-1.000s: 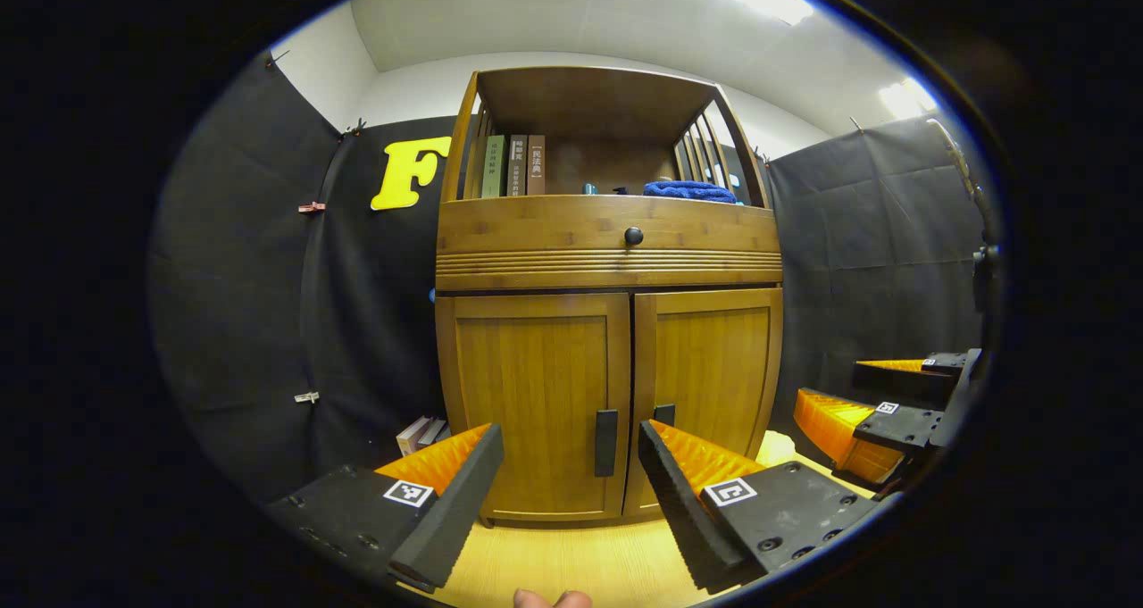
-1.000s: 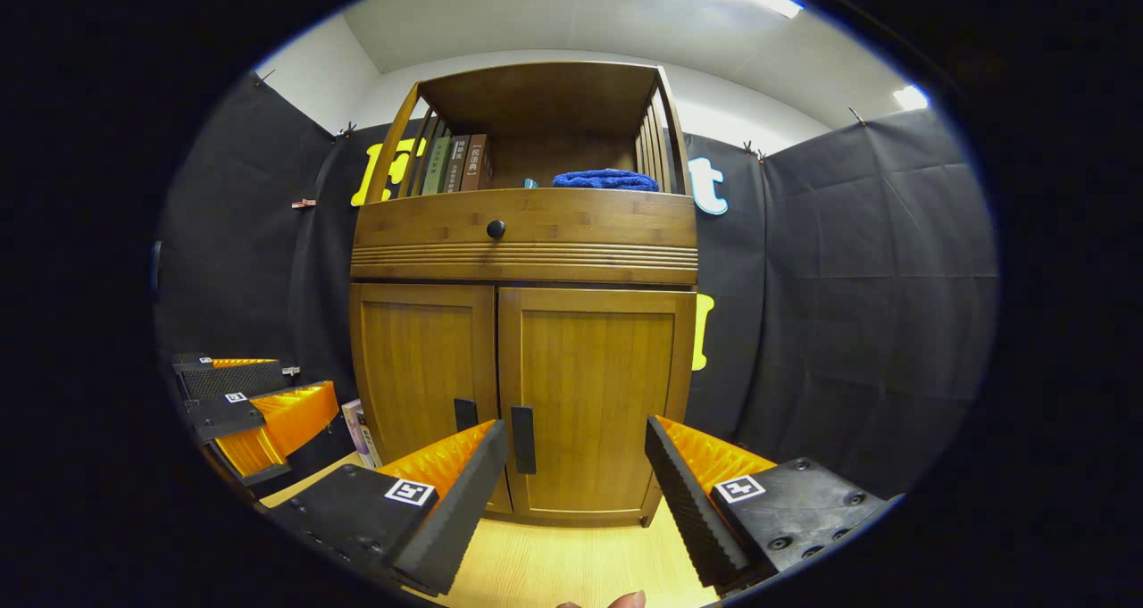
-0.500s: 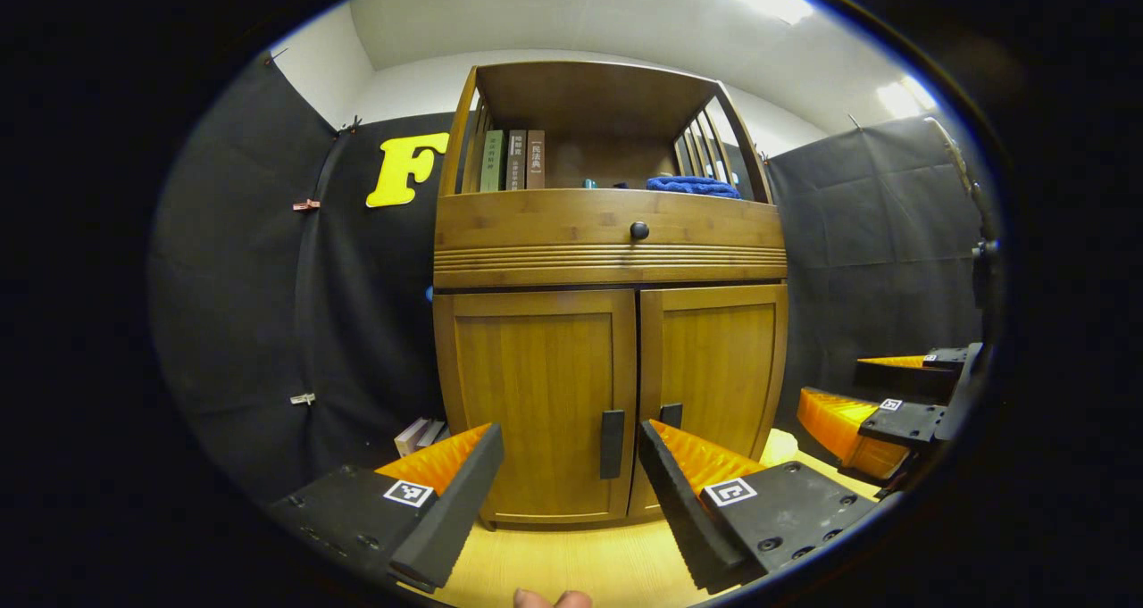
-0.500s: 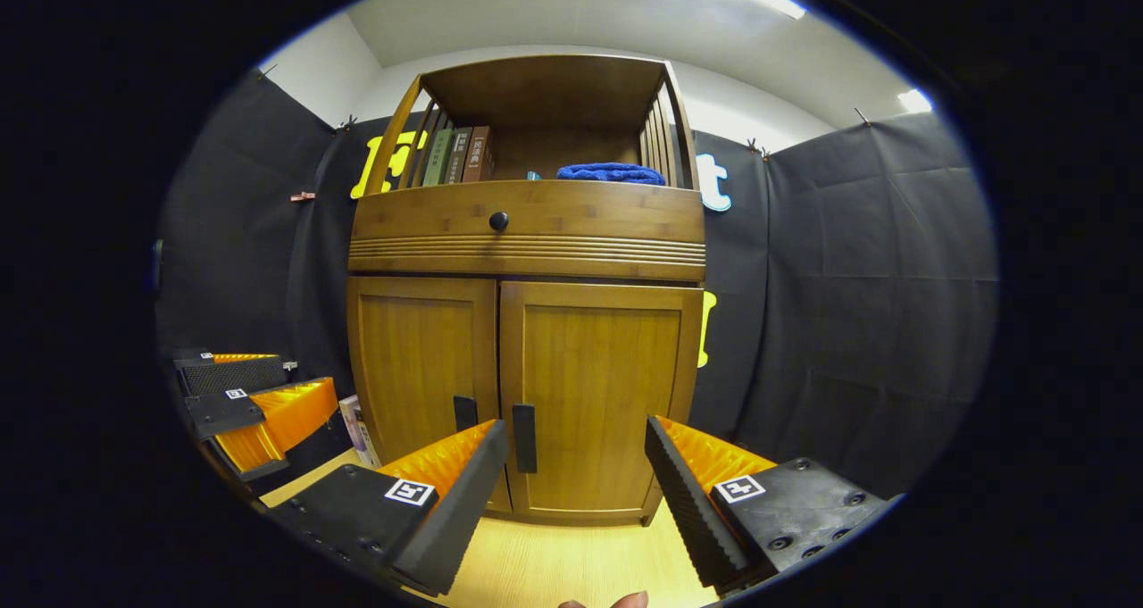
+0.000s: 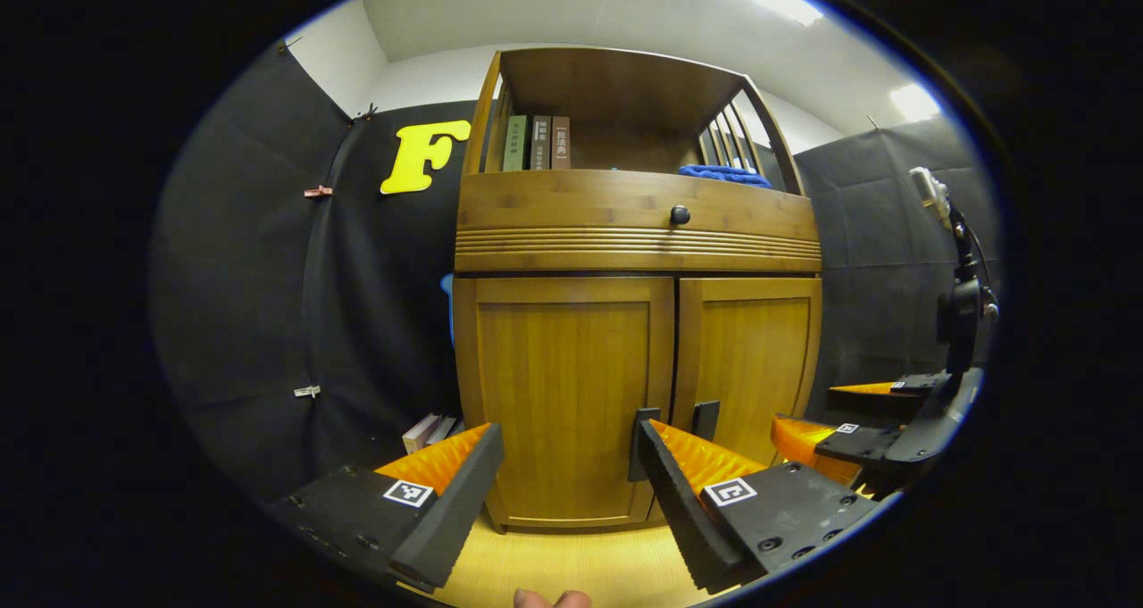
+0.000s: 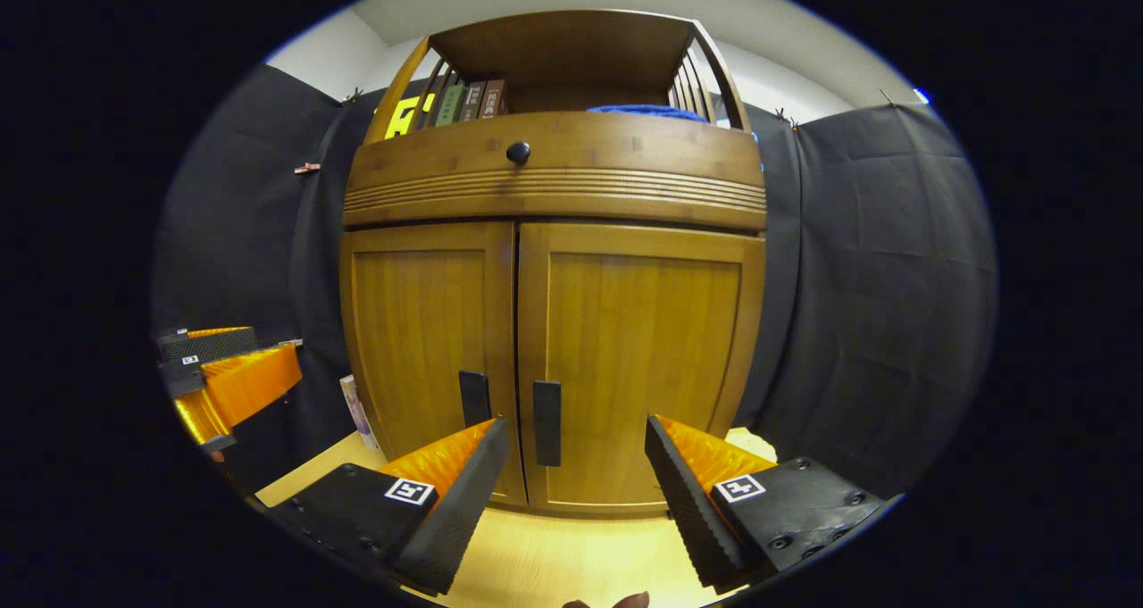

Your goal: Open the right door of the double-door shoe cabinet with the right hand, and open the left door with the left hand.

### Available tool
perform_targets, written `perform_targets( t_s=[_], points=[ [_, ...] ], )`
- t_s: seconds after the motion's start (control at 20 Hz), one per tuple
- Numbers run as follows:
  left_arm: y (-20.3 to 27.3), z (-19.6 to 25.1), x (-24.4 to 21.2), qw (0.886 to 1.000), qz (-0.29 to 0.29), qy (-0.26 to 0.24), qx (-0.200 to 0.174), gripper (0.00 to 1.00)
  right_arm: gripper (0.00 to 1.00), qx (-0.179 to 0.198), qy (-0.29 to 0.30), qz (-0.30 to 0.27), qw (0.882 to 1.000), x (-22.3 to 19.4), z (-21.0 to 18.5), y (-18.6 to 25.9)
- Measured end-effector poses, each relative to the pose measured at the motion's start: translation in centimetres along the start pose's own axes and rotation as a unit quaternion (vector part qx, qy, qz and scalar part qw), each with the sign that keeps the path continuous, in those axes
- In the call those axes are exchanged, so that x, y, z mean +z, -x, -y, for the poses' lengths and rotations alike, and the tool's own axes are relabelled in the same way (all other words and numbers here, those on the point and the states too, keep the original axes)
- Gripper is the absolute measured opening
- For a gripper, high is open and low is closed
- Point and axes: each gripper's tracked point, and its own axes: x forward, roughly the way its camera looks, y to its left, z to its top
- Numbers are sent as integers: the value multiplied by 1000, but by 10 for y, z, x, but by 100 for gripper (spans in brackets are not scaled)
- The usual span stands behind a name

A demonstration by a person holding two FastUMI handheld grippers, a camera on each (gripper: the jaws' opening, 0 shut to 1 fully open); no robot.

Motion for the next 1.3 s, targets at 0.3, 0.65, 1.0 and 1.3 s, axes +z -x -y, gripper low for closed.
perform_targets(
  t_s=[0.3, 0.65, 1.0, 1.3],
  points=[
    [-20, -14, -15, 1000, -13, 3, 5, 95, 98, 7, -37, -45, 998, -32, -18, -69],
    [-30, -21, -28, 1000, -27, -5, 3, 95, 71, -6, -35, -76, 996, -63, -23, -132],
    [-30, -34, -42, 999, -46, 3, 11, 95, 34, 0, -13, -68, 998, -74, -25, -147],
    [-22, -36, -40, 999, -43, -4, 16, 95, 27, 20, -22, -77, 997, -70, -25, -137]
  ],
)
